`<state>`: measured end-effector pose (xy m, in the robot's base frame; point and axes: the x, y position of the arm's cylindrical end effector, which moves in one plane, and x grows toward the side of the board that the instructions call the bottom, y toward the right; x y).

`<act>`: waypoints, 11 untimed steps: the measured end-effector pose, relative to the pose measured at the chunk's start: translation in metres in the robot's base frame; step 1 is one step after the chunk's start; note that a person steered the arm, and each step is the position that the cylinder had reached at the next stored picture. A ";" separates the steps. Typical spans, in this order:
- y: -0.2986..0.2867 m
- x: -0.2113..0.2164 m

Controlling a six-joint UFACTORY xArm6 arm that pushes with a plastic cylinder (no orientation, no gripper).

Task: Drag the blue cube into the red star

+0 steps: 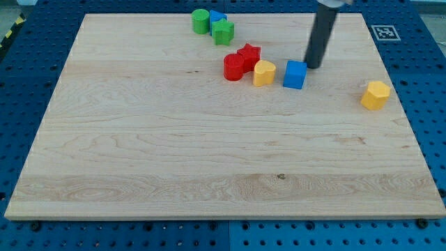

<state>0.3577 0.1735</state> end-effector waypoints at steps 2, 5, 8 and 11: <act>-0.012 0.071; -0.032 0.054; -0.042 -0.001; -0.087 -0.013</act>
